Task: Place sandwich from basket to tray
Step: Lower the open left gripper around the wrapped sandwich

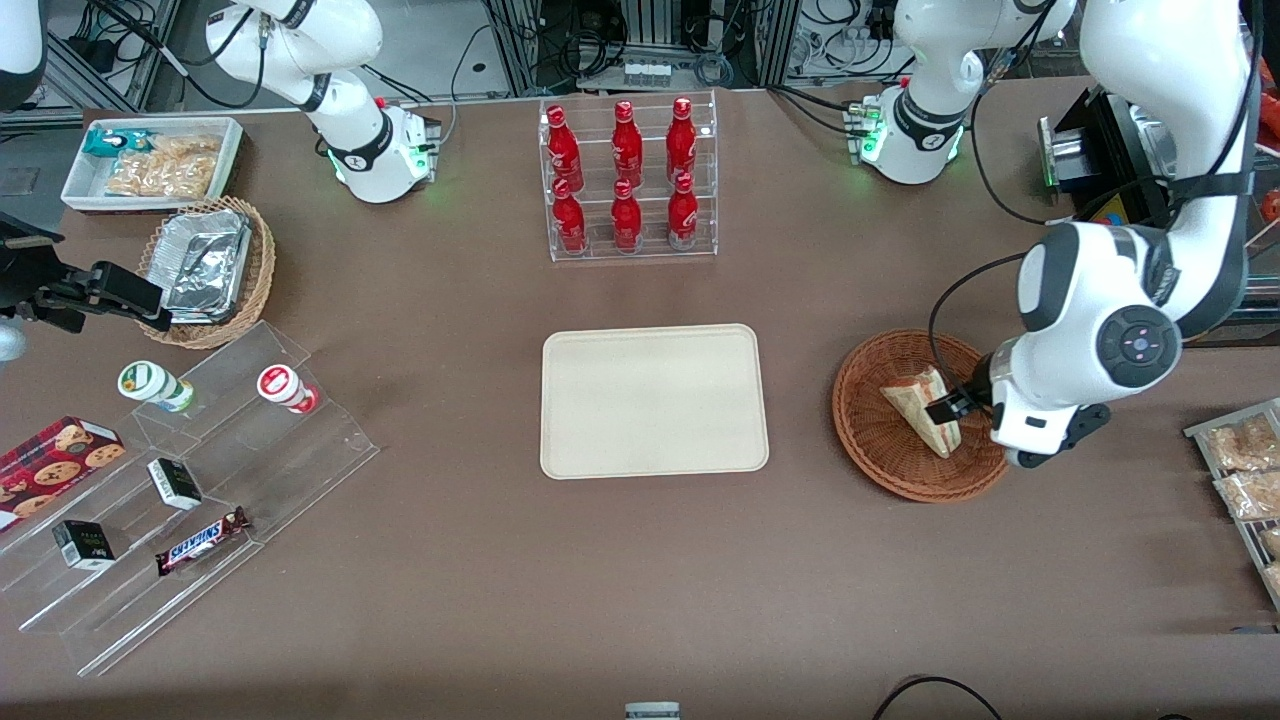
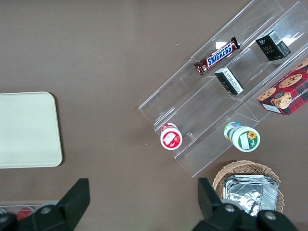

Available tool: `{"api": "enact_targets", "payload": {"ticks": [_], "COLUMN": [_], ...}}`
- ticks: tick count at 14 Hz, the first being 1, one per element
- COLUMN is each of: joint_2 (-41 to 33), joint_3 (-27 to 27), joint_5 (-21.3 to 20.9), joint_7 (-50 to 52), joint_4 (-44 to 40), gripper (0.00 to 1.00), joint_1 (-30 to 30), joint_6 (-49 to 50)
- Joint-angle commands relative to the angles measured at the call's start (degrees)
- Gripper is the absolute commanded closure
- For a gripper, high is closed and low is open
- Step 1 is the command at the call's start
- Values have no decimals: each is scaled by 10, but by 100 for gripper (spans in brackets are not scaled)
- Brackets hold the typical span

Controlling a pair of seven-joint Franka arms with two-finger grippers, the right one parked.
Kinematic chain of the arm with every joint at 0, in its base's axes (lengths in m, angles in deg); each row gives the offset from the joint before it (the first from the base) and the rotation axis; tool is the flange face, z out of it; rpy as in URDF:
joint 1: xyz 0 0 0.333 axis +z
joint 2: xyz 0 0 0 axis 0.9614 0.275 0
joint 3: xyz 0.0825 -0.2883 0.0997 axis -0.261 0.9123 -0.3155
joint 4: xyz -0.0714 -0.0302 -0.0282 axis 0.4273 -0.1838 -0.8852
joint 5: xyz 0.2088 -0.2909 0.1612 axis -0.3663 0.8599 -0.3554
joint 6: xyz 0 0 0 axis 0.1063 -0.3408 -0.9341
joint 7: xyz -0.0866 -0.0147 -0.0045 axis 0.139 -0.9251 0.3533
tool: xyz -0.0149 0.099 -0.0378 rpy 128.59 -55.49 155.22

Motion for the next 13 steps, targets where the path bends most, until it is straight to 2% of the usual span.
{"api": "enact_targets", "payload": {"ticks": [1, 5, 13], "joint_2": [16, 9, 14], "joint_3": [-2, -2, -6], "joint_5": [1, 1, 4], "joint_7": [44, 44, 64], "joint_4": [10, 88, 68], "gripper": [0, 0, 0], "joint_1": [-22, -22, -15], "joint_6": [-26, -97, -90]}}
